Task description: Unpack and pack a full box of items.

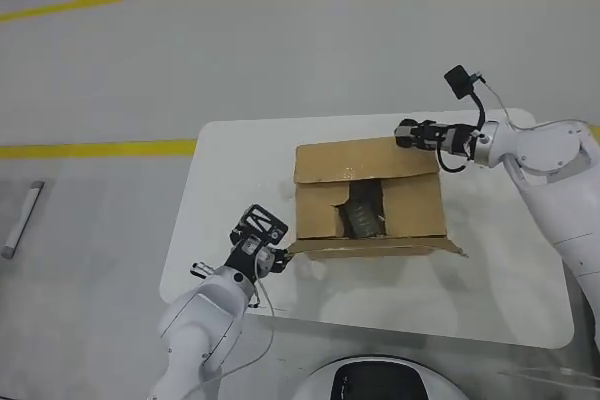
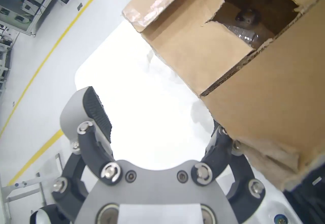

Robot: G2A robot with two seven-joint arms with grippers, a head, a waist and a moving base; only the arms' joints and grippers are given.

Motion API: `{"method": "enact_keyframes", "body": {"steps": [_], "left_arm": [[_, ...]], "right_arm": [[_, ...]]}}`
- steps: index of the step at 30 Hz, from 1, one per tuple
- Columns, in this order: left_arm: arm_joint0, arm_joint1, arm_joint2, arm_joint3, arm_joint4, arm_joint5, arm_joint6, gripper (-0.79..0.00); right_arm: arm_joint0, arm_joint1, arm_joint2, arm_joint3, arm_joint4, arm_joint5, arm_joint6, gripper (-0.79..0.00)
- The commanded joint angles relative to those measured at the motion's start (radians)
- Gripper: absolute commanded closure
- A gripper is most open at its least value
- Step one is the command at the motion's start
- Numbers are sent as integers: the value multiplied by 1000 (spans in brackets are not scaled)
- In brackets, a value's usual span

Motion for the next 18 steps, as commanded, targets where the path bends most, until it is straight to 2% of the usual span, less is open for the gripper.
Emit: {"method": "enact_keyframes", "body": {"steps": [1,8,18], "left_arm": [[-33,-4,13,18,-30,43,3,-785],[-130,-19,84,100,-80,148,5,-785],[-217,-38,175,225,-51,278,-19,-785]], "right_arm": [[-41,9,33,-92,-55,-7,-106,0],[-214,29,57,-372,-402,66,-373,0],[-216,29,58,-374,-402,65,-378,0]]}}
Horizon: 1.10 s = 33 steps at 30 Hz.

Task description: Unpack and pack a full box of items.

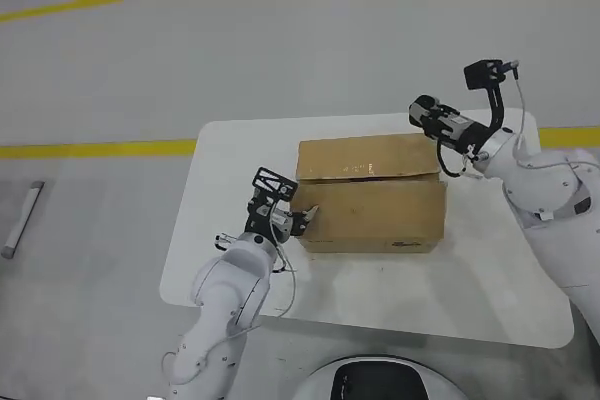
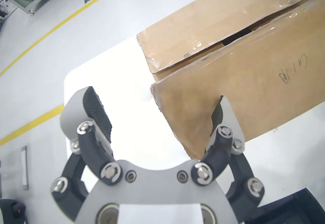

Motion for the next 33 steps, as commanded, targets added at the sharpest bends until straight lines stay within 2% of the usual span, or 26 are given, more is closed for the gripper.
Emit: {"method": "enact_keyframes", "body": {"steps": [1,6,10,12,17,21,25,28,31,33], "left_arm": [[-10,-4,15,29,1,24,-4,-785],[-28,-9,31,59,0,37,-7,-785],[-36,-11,34,68,-1,39,-8,-785],[-39,-12,34,73,-2,39,-7,-785],[-46,-13,30,86,2,40,-7,-785],[-48,-12,22,71,22,40,-9,-785],[-29,-6,-13,-1,87,59,-17,-785],[-12,0,-47,-50,194,99,-26,-785],[2,4,-49,-58,354,137,-13,-785],[2,4,-49,-58,354,137,-13,-785]], "right_arm": [[-14,1,6,-12,-16,-7,-26,0],[-85,2,-3,-66,-83,-60,-115,0],[-133,-5,-68,-109,-246,-71,-226,0],[-147,-9,-116,-100,-392,-44,-274,0],[-151,-29,-197,-45,-505,32,-348,0],[-139,-41,-226,-5,-514,42,-356,0],[-132,-49,-230,12,-499,45,-352,0],[-129,-54,-226,23,-489,46,-349,0],[-128,-57,-221,27,-480,43,-345,0],[-128,-59,-217,27,-479,40,-343,0]]}}
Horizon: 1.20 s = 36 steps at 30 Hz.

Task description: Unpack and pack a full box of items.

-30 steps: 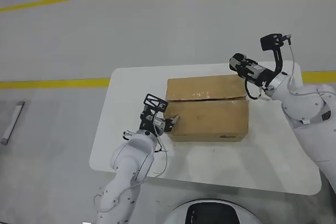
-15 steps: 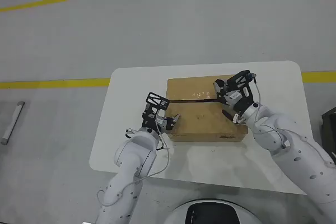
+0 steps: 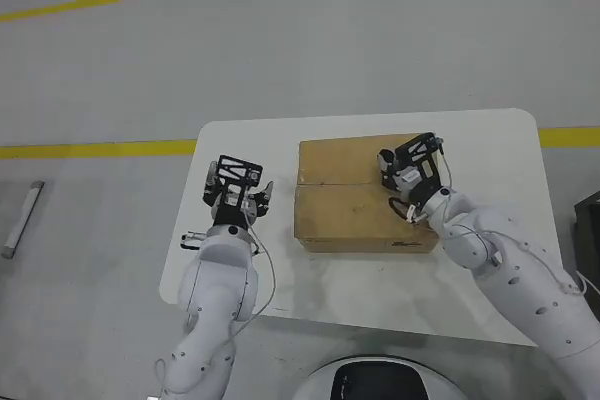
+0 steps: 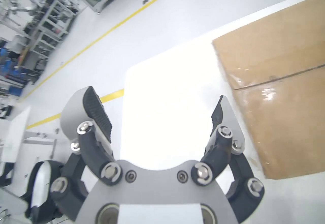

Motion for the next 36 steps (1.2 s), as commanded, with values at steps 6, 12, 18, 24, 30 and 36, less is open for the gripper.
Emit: {"method": "enact_keyframes", "body": {"steps": [6,12,18,24,30,36], "left_arm": [[0,0,1,1,-9,-1,0,-785],[25,17,48,76,404,-66,43,-785],[16,12,90,185,514,-58,101,-785],[-34,-5,111,299,420,-65,137,-785],[-88,-24,118,387,297,-62,174,-785],[-123,-37,140,429,253,-81,201,-785]], "right_arm": [[-3,-5,15,-8,2,-15,8,0],[-5,-9,26,-9,-1,-26,14,0],[-10,-14,33,-13,-7,-31,15,0],[-18,-17,41,-15,-9,-39,22,0],[-23,-21,48,-20,-10,-45,30,0],[-27,-25,55,-18,-5,-53,45,0]]}}
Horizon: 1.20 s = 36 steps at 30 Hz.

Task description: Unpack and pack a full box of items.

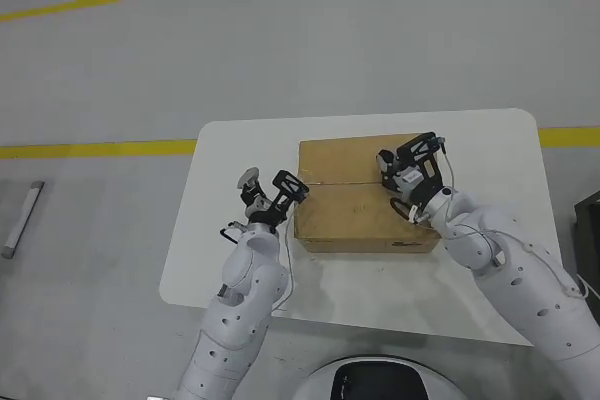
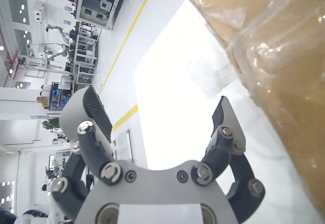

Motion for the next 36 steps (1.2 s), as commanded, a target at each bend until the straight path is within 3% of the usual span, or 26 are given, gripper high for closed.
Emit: {"method": "enact_keyframes", "body": {"steps": [1,6,17,28,36], "left_arm": [[-9,-3,5,8,-10,-11,5,-785],[-27,-11,8,44,-17,1,16,-785],[-38,-24,-3,92,-33,127,133,-785],[-24,-33,-25,78,-53,202,198,-785],[-12,-37,-25,43,-40,197,221,-785]], "right_arm": [[0,-1,2,1,0,-3,6,0],[3,-4,5,4,2,-13,26,0],[16,-14,7,18,15,-22,42,0],[23,-23,5,29,18,-28,48,0],[22,-28,13,34,20,-30,48,0]]}}
